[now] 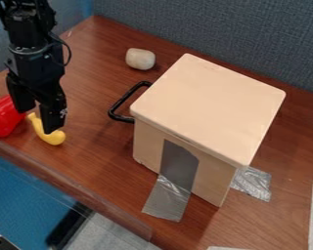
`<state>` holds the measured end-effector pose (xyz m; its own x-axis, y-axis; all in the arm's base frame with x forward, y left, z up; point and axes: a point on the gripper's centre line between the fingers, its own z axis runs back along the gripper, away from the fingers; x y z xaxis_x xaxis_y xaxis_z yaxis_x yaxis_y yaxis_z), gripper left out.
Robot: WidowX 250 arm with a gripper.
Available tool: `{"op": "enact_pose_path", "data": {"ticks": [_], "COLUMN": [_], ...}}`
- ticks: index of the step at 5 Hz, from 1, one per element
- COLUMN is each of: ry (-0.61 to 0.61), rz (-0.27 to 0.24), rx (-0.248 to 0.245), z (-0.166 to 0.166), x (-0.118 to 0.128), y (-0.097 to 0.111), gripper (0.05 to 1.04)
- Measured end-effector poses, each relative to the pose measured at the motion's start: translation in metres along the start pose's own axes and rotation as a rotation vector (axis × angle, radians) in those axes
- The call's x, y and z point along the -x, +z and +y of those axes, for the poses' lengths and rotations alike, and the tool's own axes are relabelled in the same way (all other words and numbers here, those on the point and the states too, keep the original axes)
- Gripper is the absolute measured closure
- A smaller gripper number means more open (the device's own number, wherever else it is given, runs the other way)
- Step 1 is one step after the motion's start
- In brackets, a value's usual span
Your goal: A fruit place on the coumter
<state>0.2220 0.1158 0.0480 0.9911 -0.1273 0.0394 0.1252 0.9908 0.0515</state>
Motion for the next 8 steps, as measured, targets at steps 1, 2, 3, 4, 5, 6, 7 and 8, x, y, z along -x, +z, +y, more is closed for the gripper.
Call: {"op": "enact_pose_path", "data": {"ticks": [1,2,3,4,5,6,7,8], "ry": [-0.002,0.072,0.087,0.123,0.119,0.131,0.132,0.132], "rz": [0.02,-0.008,-0.017,-0.013,0.026,0.056,0.072,0.067], "rx": [0.022,0.023,0.023,-0.02,-0.052,-0.079,-0.105,-0.122], "z": [-0.002,0.029,0.046,0.066,0.074,0.08,0.085,0.088], "x": [0.002,0.009,0.01,0.015,0.018,0.022,0.023,0.022], "y": [-0.006,0.003,0.005,0.001,-0.012,-0.024,-0.031,-0.031], "gripper": [0.083,0.083,0.083,0.083,0.083,0.083,0.132,0.226]}}
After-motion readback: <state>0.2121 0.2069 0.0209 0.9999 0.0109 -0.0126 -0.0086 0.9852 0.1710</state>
